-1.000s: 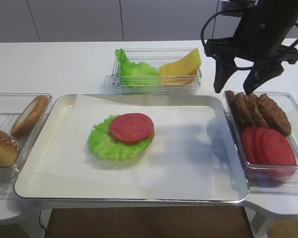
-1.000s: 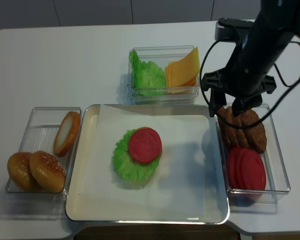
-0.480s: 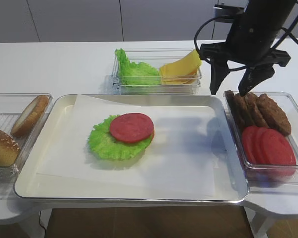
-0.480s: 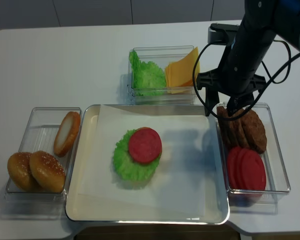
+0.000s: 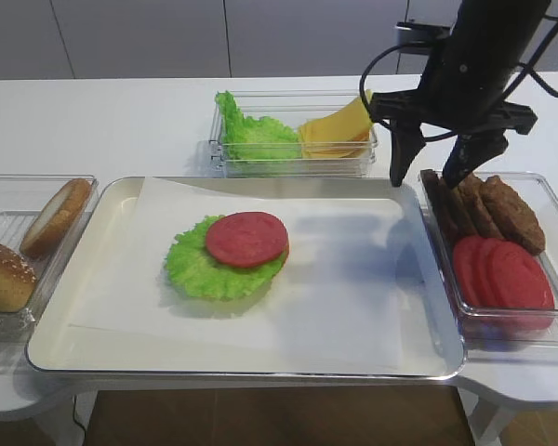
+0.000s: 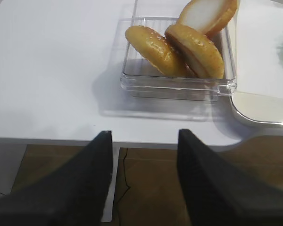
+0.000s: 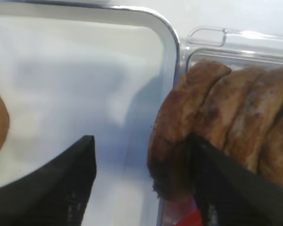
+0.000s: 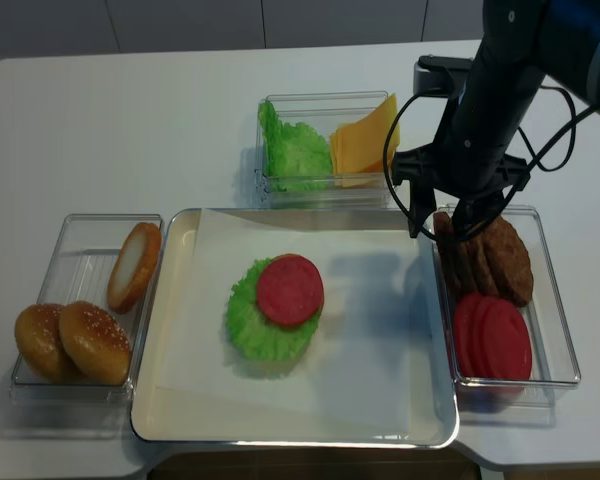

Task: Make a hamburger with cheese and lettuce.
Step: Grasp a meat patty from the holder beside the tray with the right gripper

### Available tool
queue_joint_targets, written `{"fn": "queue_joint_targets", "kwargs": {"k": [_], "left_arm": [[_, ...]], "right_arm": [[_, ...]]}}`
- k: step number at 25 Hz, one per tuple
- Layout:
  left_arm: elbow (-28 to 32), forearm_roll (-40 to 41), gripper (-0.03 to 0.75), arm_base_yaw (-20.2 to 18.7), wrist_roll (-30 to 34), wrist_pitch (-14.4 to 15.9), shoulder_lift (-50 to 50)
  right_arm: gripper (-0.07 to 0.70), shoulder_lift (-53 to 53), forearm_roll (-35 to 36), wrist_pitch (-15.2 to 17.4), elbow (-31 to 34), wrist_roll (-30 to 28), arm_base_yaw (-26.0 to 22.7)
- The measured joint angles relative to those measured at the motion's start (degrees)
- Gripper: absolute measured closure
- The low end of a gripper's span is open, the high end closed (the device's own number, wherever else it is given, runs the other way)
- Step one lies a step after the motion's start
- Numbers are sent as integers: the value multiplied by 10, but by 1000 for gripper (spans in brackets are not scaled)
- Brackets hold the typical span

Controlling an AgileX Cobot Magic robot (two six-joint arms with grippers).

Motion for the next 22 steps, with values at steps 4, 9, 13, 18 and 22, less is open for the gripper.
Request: {"fn": "queue_joint_targets", "kwargs": {"k": [4,9,13,18,22], "left_arm": [[0,0,379,0,0,0,0],[0,0,379,0,0,0,0],[0,0,379,0,0,0,0],[0,0,379,0,0,0,0],[0,0,379,0,0,0,0]], "right_arm": [[153,1,12,0,0,0,0],[153,13,11,0,0,0,0],[154,17,11,1,-1,0,0],[154,17,11,1,-1,1,0],[153,17,11,1,-1,1,0]]}}
